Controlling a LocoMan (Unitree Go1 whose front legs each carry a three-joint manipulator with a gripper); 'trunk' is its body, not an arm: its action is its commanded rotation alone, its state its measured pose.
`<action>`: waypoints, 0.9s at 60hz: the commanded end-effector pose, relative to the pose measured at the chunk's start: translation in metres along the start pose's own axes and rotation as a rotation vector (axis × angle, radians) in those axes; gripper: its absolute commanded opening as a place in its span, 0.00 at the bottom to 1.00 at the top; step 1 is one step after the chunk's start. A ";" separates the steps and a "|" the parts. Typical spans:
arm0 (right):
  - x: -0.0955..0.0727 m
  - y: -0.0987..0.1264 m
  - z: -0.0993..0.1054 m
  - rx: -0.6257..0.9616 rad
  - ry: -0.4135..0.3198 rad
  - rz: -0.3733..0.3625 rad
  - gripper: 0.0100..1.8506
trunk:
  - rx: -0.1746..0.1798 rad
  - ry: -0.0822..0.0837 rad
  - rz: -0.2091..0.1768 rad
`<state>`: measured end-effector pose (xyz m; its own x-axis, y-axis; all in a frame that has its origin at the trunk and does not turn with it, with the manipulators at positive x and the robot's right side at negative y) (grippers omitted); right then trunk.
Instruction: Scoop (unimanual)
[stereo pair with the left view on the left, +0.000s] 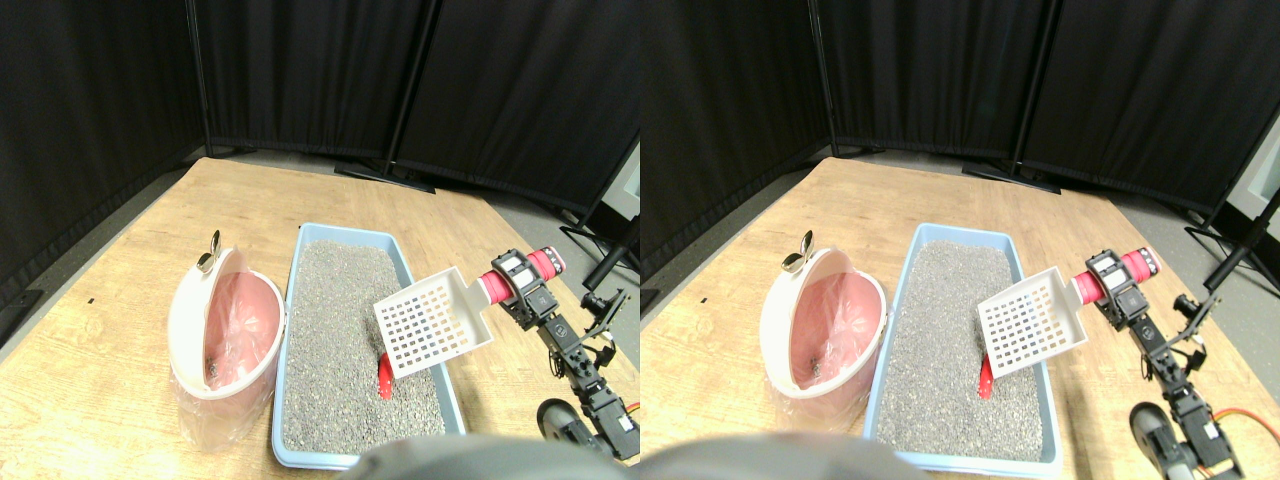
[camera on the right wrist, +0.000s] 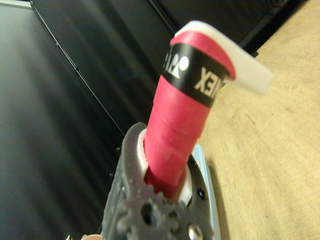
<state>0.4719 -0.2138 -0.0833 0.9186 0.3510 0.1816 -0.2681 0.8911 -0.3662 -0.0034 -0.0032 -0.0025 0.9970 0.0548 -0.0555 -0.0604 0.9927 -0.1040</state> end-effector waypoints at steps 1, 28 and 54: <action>0.003 -0.004 0.014 -0.019 -0.082 0.024 0.02 | -0.012 0.023 0.009; 0.007 -0.021 0.022 -0.234 -0.019 0.110 0.02 | -0.021 0.039 -0.003; 0.008 -0.004 0.032 -0.319 0.083 0.211 0.02 | -0.035 0.056 -0.002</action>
<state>0.4735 -0.2142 -0.0587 0.8840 0.4667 -0.0265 -0.3704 0.6648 -0.6487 -0.0040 -0.0047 -0.0036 0.9955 0.0362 -0.0871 -0.0462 0.9922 -0.1155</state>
